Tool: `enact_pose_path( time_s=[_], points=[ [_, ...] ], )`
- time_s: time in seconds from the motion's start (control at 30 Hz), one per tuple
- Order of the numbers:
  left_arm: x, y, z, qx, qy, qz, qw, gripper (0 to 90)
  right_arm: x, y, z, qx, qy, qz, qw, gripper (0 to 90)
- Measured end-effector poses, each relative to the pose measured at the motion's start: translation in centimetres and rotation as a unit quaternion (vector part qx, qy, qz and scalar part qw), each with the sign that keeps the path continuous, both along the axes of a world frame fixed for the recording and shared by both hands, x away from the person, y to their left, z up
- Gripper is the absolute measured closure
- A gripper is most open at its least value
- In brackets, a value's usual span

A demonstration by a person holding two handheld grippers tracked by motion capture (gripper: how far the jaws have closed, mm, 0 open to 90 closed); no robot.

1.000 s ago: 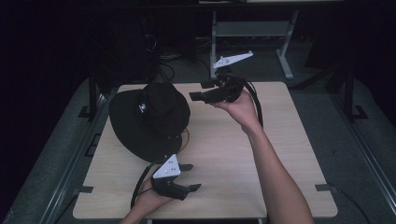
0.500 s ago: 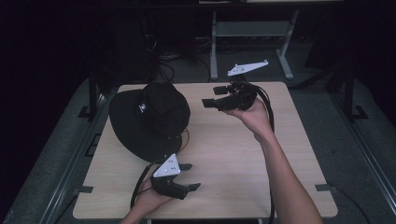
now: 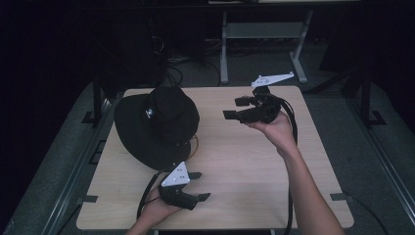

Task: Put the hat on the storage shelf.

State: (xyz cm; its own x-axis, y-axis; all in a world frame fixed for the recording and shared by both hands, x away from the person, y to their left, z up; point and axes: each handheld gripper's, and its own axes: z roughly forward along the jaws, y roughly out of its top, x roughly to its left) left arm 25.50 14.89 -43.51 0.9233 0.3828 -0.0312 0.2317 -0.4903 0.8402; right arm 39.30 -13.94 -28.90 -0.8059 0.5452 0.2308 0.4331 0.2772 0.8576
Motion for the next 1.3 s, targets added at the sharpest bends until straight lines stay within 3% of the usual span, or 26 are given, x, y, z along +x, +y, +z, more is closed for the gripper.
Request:
enact_pose_path(
  time_s=[0.77,1.3],
  points=[
    [-0.2,-0.1,0.0,0.008,0.0,-0.005,1.0,27.5,-2.7,-2.2,-1.8,-0.012,0.007,-0.015,0.9998,16.2],
    [-0.2,-0.3,-0.1,0.012,0.002,0.001,0.9999,20.5,-4.3,-4.6,-3.7,-0.015,0.015,-0.036,0.9991,15.4]
  ],
)
